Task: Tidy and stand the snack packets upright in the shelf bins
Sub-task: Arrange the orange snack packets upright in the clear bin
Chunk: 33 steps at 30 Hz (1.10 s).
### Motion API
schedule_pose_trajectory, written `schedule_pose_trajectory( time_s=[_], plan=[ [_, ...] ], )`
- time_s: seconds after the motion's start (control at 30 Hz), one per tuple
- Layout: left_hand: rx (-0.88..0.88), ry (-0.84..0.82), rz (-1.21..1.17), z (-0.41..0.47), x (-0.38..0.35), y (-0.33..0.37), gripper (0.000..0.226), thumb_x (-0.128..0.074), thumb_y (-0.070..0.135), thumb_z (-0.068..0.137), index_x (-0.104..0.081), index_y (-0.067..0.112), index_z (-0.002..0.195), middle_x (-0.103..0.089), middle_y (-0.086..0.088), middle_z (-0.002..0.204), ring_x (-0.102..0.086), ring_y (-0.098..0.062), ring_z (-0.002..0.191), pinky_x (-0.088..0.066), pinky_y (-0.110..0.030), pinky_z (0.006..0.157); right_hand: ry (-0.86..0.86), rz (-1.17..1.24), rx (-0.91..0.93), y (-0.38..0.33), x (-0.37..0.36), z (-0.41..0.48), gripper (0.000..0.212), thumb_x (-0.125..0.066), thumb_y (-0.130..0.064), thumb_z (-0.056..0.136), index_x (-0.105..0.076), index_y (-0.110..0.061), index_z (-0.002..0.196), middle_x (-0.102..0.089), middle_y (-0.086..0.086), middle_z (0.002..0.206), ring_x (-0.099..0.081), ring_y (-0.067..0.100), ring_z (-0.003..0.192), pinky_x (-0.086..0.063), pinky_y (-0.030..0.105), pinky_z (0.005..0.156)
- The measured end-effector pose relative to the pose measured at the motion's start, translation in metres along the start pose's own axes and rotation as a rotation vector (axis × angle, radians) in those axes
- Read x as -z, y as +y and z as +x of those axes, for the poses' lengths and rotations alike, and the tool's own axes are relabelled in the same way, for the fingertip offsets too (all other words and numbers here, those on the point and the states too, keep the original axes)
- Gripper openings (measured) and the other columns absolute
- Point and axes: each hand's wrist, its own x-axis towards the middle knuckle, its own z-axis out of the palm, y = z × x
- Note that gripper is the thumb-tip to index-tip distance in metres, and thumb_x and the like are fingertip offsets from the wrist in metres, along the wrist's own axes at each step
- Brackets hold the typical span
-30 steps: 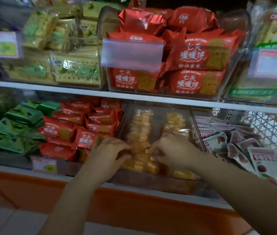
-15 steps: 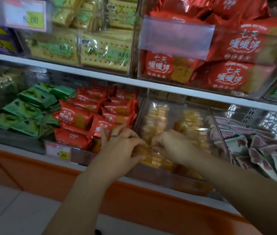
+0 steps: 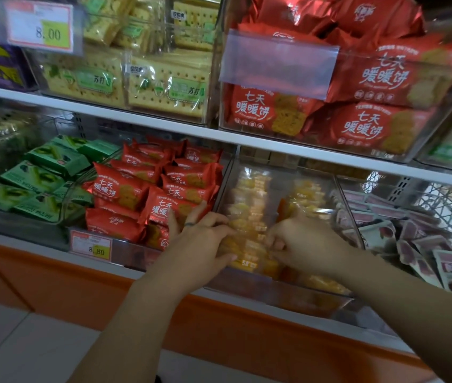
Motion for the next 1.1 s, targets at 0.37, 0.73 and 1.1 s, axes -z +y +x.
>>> schedule_pose_trajectory(
  time_s=[0.37,0.73,1.1],
  plan=[
    [0.021,0.08,0.031,0.001,0.003,-0.003,0.035,-0.064,0.048,0.082,-0.06,0.032,0.113,-0.036,0.017,0.122,-0.007,-0.007,0.137,0.01,-0.055,0.113,0.298,0.374,-0.128,-0.002,-0.026,0.007,0.019,-0.062,-0.022,0.087,-0.053,-0.023,0.071,-0.064,-0.007,0.065,-0.061,0.007,0.065,-0.051,0.028,0.065],
    [0.014,0.174,0.038,0.001,0.0,-0.005,0.032,-0.069,0.048,0.077,-0.065,0.03,0.103,-0.024,0.014,0.11,-0.024,-0.01,0.122,0.004,-0.05,0.116,0.246,0.529,-0.063,-0.015,-0.032,0.023,0.014,-0.06,-0.019,0.09,-0.062,-0.018,0.076,-0.064,-0.006,0.072,-0.058,0.004,0.068,-0.042,0.013,0.059],
    [-0.03,0.012,0.038,0.001,-0.002,0.002,0.053,-0.054,0.053,0.087,-0.04,0.043,0.137,-0.034,0.027,0.141,0.005,-0.009,0.145,0.02,-0.06,0.106,0.066,0.678,-0.043,0.023,0.017,0.016,0.014,-0.052,-0.022,0.095,-0.064,-0.023,0.102,-0.071,-0.001,0.095,-0.068,0.006,0.081,-0.05,0.024,0.086]
  ],
)
